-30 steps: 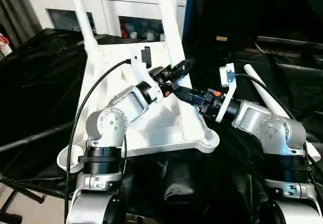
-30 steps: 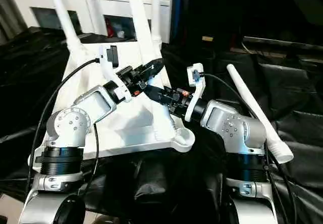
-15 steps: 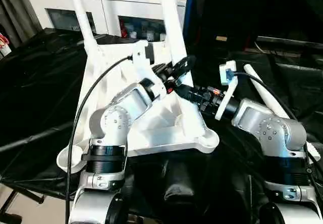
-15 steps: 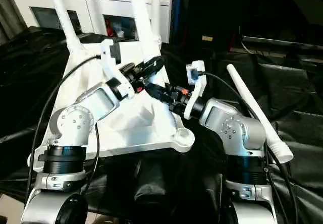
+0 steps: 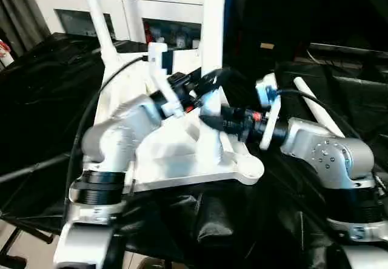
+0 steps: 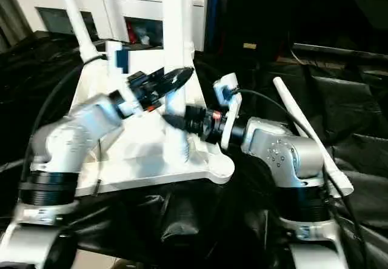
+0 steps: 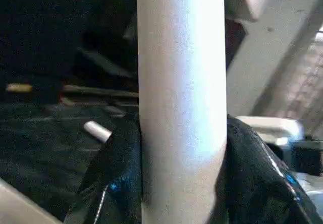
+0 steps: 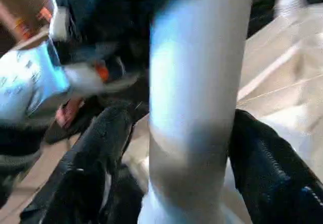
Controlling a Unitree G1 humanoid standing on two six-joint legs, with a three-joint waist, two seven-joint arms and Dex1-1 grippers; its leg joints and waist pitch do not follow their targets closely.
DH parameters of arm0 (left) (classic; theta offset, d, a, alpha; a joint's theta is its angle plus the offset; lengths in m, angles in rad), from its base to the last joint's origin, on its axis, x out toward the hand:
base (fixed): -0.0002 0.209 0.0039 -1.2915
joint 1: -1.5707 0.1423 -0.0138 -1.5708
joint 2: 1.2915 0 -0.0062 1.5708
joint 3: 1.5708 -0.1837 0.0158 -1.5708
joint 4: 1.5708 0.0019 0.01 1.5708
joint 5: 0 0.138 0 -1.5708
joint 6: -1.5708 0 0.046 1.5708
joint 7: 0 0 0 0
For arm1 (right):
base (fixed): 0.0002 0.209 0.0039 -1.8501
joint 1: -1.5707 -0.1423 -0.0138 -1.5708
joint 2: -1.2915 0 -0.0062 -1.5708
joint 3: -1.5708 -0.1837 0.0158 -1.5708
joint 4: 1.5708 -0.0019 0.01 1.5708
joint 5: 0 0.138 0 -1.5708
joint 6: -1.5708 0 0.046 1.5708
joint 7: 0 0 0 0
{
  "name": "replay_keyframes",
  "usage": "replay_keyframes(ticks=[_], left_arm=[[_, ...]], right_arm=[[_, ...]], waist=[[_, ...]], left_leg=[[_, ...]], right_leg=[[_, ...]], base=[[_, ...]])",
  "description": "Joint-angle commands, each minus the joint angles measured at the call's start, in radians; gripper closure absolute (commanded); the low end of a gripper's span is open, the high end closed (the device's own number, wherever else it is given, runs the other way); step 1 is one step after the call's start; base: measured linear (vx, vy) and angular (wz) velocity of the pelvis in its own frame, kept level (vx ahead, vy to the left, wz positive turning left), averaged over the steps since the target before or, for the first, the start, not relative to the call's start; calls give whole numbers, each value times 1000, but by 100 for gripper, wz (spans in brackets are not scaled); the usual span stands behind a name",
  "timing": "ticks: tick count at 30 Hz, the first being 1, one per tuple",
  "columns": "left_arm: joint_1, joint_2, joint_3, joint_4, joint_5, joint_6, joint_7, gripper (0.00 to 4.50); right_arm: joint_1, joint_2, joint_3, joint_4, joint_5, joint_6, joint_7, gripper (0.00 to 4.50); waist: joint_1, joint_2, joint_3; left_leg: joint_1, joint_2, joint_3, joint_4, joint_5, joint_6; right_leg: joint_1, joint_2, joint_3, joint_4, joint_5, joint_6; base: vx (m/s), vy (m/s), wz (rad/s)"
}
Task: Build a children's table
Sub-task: Pick table leg
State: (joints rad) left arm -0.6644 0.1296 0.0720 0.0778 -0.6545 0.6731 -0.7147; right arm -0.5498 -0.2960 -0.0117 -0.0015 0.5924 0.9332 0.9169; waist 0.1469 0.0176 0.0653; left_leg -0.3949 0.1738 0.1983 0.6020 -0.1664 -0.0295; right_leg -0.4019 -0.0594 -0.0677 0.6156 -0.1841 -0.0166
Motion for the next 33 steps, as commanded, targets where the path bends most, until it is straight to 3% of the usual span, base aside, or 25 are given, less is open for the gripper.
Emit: replay_keyframes(ticks=[1,4,7,8,9,16,26,29,31,33], left_arm=[[2,18,-25,-31,-27,-4,-73,262],[13,42,-11,-76,-129,60,-198,262],[17,48,-6,-95,-177,89,-236,262],[19,49,-6,-98,-187,91,-248,262],[21,49,-7,-99,-192,91,-254,262],[28,53,-8,-94,-196,90,-270,262],[13,46,0,-63,-183,90,-237,263],[-2,26,20,-42,-178,81,-185,194],[-8,20,29,-37,-181,81,-171,194],[-1,18,16,-56,-124,23,-140,176]], right_arm=[[7,-32,20,-37,13,11,39,130],[9,-83,59,-45,28,15,113,130],[9,-99,77,-44,32,17,141,130],[8,-104,88,-40,26,15,146,158],[4,-102,97,-27,17,15,144,158],[0,-101,102,-17,29,16,150,212],[6,-92,100,-10,36,0,128,259],[7,-84,91,-6,38,-7,111,260],[6,-81,88,-4,39,-10,105,260],[-1,-57,65,8,32,-33,61,261]], waist=[[1,-6,-82],[0,-10,-82],[-1,-11,-81],[0,-12,-81],[-2,-16,-79],[0,-15,-79],[0,-12,-83],[0,-10,-84],[0,-11,-83],[0,-10,-83]], left_leg=[[28,58,-34,-62,-141,0],[27,58,-32,-61,-136,-2],[23,58,-31,-59,-133,8],[24,58,-31,-58,-135,11],[25,58,-30,-59,-141,12],[29,60,-32,-61,-150,1],[26,58,-32,-58,-127,6],[26,58,-33,-58,-127,5],[27,58,-32,-57,-136,0],[24,59,-35,-59,-138,-2]], right_leg=[[48,-94,52,-75,-212,-143],[51,-94,53,-70,-210,-154],[51,-93,52,-68,-210,-165],[50,-94,52,-69,-218,-167],[48,-93,53,-74,-238,-161],[45,-93,54,-76,-273,-139],[48,-91,53,-70,-222,-152],[49,-92,53,-69,-218,-155],[47,-93,53,-72,-226,-157],[50,-94,52,-73,-232,-151]], base=[[0,0,0],[0,0,0],[0,0,0],[0,0,0],[0,0,0],[0,0,0],[0,0,0],[0,0,0],[0,0,0],[0,0,0]])
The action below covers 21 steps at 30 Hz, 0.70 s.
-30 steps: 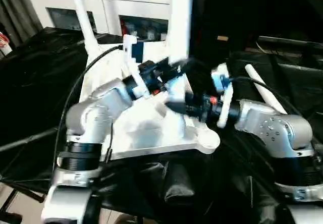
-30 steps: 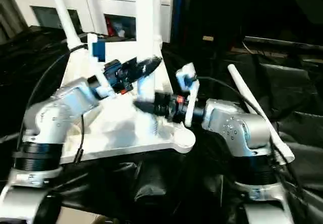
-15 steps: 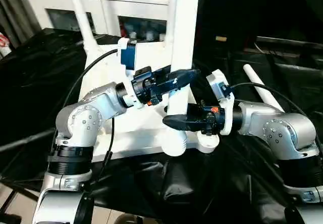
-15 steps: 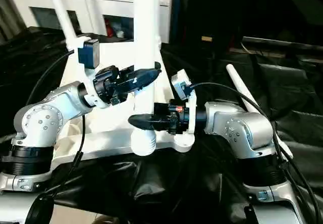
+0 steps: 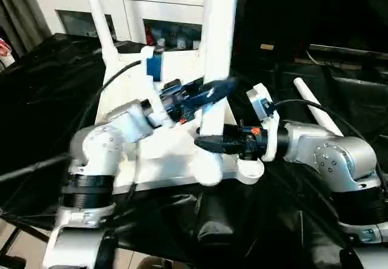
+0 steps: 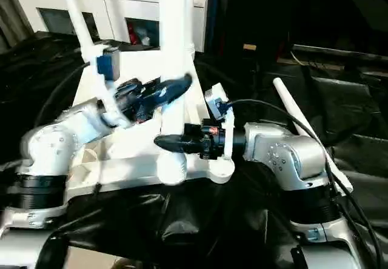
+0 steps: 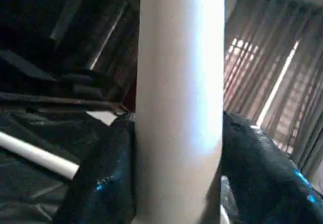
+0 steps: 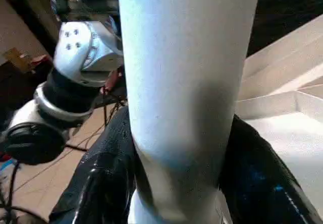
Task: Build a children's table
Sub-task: Pick table leg
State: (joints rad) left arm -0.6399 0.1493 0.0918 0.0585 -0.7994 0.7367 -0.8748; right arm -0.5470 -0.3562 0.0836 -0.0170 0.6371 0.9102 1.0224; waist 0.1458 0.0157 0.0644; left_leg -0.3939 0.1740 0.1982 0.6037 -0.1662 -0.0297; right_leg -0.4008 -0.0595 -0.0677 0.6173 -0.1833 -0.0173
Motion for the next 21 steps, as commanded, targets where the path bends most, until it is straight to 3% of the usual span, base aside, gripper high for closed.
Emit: replay_keyframes(ticks=[1,4,6,9,10,13,17,21], left_arm=[[-24,-4,-4,-37,28,-46,30,161],[-15,-5,-18,-36,77,-63,80,150],[-2,-10,-32,-26,133,-84,138,150],[-3,-53,-24,6,216,-93,330,150],[-3,-53,-24,6,216,-93,330,150],[-6,-86,-44,44,335,-84,539,150],[-24,-158,2,65,340,-124,642,150],[-46,-180,27,96,342,-146,689,189]], right_arm=[[-5,6,-33,25,-15,-13,-50,261],[-17,22,-44,38,-41,-40,-99,261],[-29,35,-41,49,-76,-66,-148,262],[-47,73,-54,63,-102,-93,-232,262],[-47,73,-54,63,-102,-93,-232,262],[-67,132,-67,83,-131,-100,-353,262],[-62,173,-37,82,-193,-137,-440,263],[-43,201,-11,68,-230,-166,-482,263]], waist=[[1,-8,-82],[-2,-9,-83],[-2,-4,-83],[-5,-7,-84],[-6,-7,-84],[-7,-10,-84],[-6,-11,-86],[-5,-8,-86]], left_leg=[[24,60,-35,-62,-139,-3],[25,59,-35,-62,-137,-8],[26,58,-35,-62,-133,-13],[25,59,-35,-61,-131,-13],[25,60,-34,-61,-130,-13],[25,58,-35,-61,-124,-11],[24,58,-35,-60,-111,-11],[23,56,-35,-60,-116,-7]], right_leg=[[48,-93,52,-76,-231,-147],[48,-93,52,-73,-218,-146],[48,-92,53,-72,-214,-143],[49,-92,53,-71,-191,-147],[49,-91,53,-70,-184,-148],[49,-90,52,-71,-180,-147],[50,-90,53,-70,-158,-140],[49,-91,53,-70,-155,-138]], base=[[0,0,0],[0,0,0],[0,0,0],[0,0,0],[0,0,0],[0,0,0],[0,0,0],[0,0,0]])
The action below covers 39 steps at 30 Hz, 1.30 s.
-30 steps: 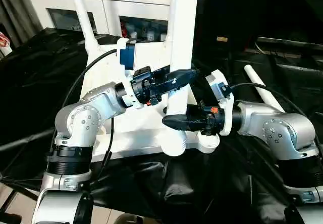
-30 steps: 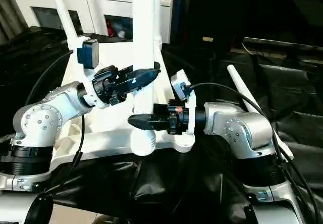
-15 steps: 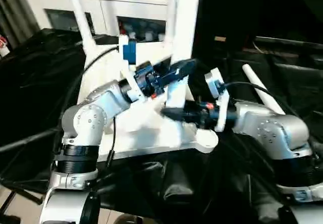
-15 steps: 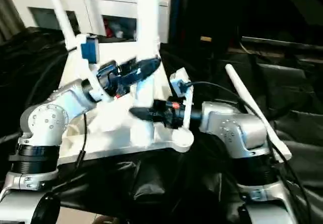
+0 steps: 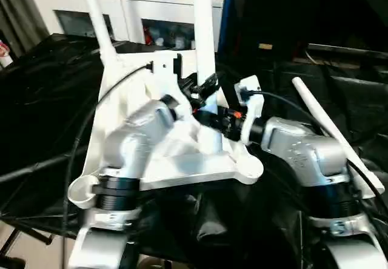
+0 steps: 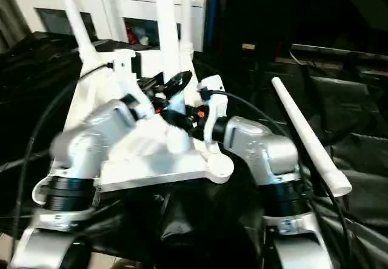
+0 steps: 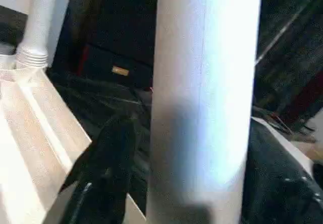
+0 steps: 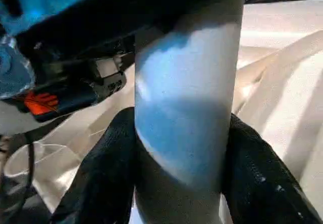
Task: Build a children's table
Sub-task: Pick table leg
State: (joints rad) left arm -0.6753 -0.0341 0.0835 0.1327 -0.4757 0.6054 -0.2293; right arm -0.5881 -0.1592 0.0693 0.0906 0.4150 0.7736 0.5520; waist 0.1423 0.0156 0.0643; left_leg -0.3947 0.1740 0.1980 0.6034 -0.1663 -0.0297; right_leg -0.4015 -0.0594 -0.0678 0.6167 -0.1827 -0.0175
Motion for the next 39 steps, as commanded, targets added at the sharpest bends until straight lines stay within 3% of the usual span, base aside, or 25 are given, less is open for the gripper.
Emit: replay_keyframes(ticks=[1,8,16,17,20,24,30,34,39], left_arm=[[-13,-1,40,24,18,-18,51,189],[-16,-19,56,7,1,-26,62,250],[-19,-8,51,-3,-27,-25,16,260],[-18,-1,45,-4,-27,-25,0,260],[-15,37,18,-14,-36,-23,-97,260],[-4,114,-25,-30,-89,17,-303,261],[1,194,-38,-35,-181,51,-548,261],[0,224,-49,-65,-220,68,-634,261],[1,241,-76,-73,-208,57,-677,261]], right_arm=[[0,11,3,-41,-10,-31,-19,263],[18,40,19,-65,-25,-47,-54,263],[13,52,2,-56,-17,-65,-56,263],[11,55,-12,-51,0,-59,-49,207],[2,22,-48,-51,59,-12,15,193],[12,-84,-19,-70,92,-2,189,151],[17,-192,0,-78,160,38,384,144],[8,-225,19,-61,153,40,414,144],[-8,-227,29,-37,152,60,423,144]], waist=[[-2,-8,-86],[-4,-5,-84],[-3,-4,-85],[-4,-4,-84],[-2,-5,-85],[2,-4,-84],[3,-6,-83],[2,-8,-83],[1,-11,-83]], left_leg=[[24,56,-34,-60,-121,-5],[25,57,-36,-62,-138,-9],[25,57,-36,-62,-142,-11],[26,57,-36,-63,-143,-10],[27,56,-36,-62,-143,-4],[27,58,-34,-62,-129,1],[26,57,-32,-58,-128,16],[26,58,-32,-58,-126,17],[27,59,-32,-58,-127,14]], right_leg=[[49,-91,53,-72,-160,-137],[49,-90,53,-73,-172,-130],[49,-91,53,-72,-166,-129],[48,-91,53,-72,-168,-129],[50,-92,53,-73,-173,-127],[48,-90,54,-68,-156,-128],[50,-92,52,-68,-168,-161],[51,-94,52,-67,-182,-171],[49,-93,52,-67,-208,-169]], base=[[0,0,0],[0,0,0],[0,0,0],[0,0,0],[0,0,0],[0,0,0],[0,0,0],[0,0,0],[0,0,0]])
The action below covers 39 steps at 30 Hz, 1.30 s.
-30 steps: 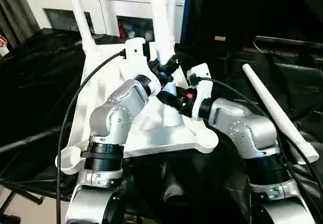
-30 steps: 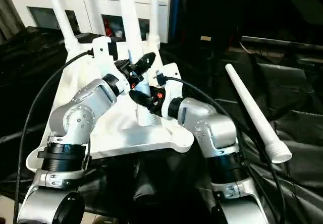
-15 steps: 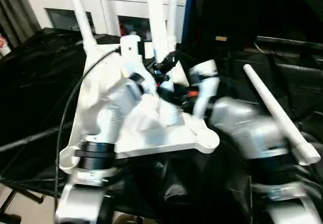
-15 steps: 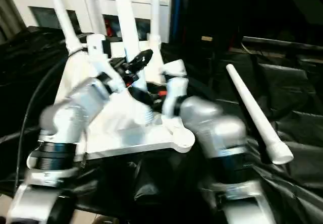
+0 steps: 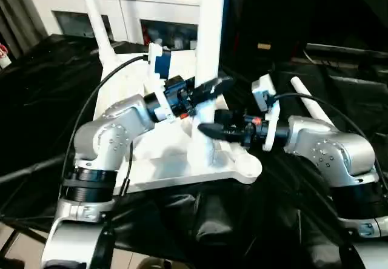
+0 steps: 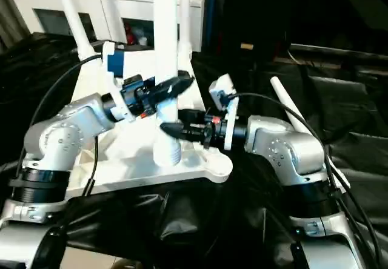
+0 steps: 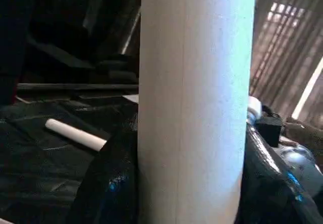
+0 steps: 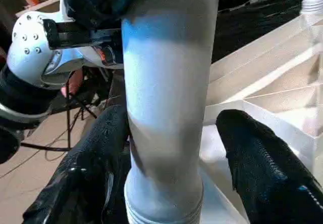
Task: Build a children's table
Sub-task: Pick table leg
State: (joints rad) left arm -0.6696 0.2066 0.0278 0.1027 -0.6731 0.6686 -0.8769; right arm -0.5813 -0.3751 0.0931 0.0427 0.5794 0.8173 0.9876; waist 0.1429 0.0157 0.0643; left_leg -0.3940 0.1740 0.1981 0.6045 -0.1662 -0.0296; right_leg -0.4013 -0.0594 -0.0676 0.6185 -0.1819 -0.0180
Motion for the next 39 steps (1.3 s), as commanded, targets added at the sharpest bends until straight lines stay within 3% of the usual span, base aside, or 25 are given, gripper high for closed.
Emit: replay_keyframes(ticks=[1,3,5,14,31,33,39], left_arm=[[-3,-1,-21,-47,-12,-6,-31,261],[1,-3,-24,-55,-17,-4,-40,261],[5,-6,-27,-63,-23,-3,-46,261],[17,-24,-33,-93,-46,3,-56,262],[18,-32,-34,-87,-39,1,-58,262],[17,-31,-33,-87,-39,1,-58,262],[20,-26,-35,-92,-42,6,-66,262]], right_arm=[[-15,-11,7,12,-11,19,-11,144],[-18,-12,13,14,-5,28,0,144],[-20,-12,19,17,4,39,8,144],[-29,-6,44,45,-6,46,21,144],[-21,-1,52,28,16,54,43,144],[-19,-1,51,28,18,56,44,115],[-17,4,50,33,4,42,30,92]], waist=[[0,-11,-83],[0,-16,-82],[2,-12,-83],[1,-21,-82],[2,-17,-83],[2,-17,-83],[2,-16,-83]], left_leg=[[26,58,-32,-59,-127,14],[27,60,-31,-59,-137,8],[27,60,-32,-59,-132,9],[24,58,-30,-58,-122,12],[25,59,-31,-58,-127,7],[24,59,-32,-59,-125,8],[25,58,-32,-59,-128,8]], right_leg=[[49,-92,52,-70,-210,-168],[48,-94,52,-72,-225,-164],[48,-94,52,-70,-221,-164],[49,-94,53,-71,-227,-157],[48,-93,53,-72,-228,-152],[49,-93,53,-71,-228,-151],[48,-93,53,-71,-228,-153]], base=[[0,0,0],[0,0,0],[0,0,0],[0,0,0],[0,0,0],[0,0,0],[0,0,0]])
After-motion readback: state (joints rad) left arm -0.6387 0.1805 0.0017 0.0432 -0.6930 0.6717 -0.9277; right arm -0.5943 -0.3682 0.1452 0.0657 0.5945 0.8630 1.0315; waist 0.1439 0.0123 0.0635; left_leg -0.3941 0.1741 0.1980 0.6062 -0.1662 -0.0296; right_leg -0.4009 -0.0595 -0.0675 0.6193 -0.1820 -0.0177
